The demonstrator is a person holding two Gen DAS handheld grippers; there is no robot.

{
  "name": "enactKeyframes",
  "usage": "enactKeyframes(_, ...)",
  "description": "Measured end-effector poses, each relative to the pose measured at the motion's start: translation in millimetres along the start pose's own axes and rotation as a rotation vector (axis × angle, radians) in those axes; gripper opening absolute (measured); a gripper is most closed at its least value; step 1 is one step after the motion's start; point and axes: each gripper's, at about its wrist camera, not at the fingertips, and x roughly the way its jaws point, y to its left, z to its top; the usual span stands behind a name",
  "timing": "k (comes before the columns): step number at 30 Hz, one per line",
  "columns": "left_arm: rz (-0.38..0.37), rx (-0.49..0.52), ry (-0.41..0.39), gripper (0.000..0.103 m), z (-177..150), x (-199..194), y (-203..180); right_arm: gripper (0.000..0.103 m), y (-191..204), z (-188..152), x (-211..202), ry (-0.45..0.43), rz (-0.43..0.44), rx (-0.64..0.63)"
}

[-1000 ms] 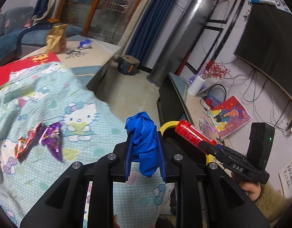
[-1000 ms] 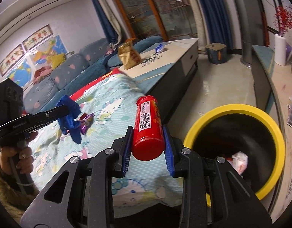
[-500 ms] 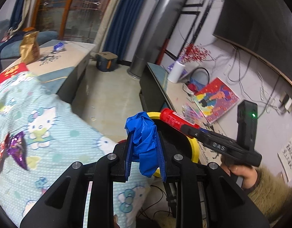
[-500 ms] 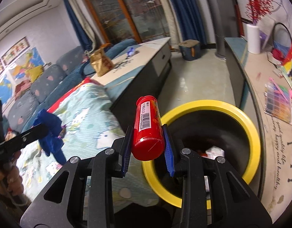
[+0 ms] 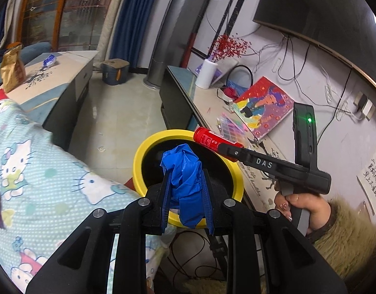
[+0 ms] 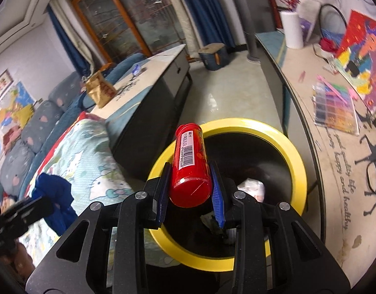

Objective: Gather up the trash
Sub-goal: 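Carry the red tube to the bin with the right tool while the left tool carries the glove, then open the right tool to drop the red tube into the bin while the left tool drops the glove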

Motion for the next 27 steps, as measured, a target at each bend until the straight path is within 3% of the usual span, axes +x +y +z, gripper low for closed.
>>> enactKeyframes(19,-0.018,0.094,0.088,0.022,1.1,71.8,-28.1,0.025,-52.0,1.0,1.5,0.005,-0.053,0.174)
enactKeyframes(22,-0.014,0.101,0.095,0.023,4.4,78.9,-30.4,0.030,-54.0,1.4,2.9,0.012,-0.062,0.184)
enactKeyframes(23,-0.010,0.105,0.096,0.030,6.1,82.7,-30.3,0.037,-54.4,0.9,3.0,0.011,-0.071,0.187)
enactKeyframes(24,-0.010,0.107,0.095,0.053,6.8,84.1,-30.1,0.050,-55.2,0.5,2.3,0.007,-0.077,0.192)
enactKeyframes(25,-0.014,0.113,0.093,0.070,8.7,87.1,-28.3,0.054,-55.7,0.4,0.8,0.000,-0.081,0.197)
enactKeyframes(26,-0.011,0.118,0.092,0.098,9.0,88.0,-24.5,0.054,-55.6,0.8,-0.2,-0.003,-0.081,0.195)
enactKeyframes(27,-0.005,0.119,0.091,0.096,9.9,88.5,-23.1,0.054,-54.7,1.5,-1.5,-0.005,-0.088,0.185)
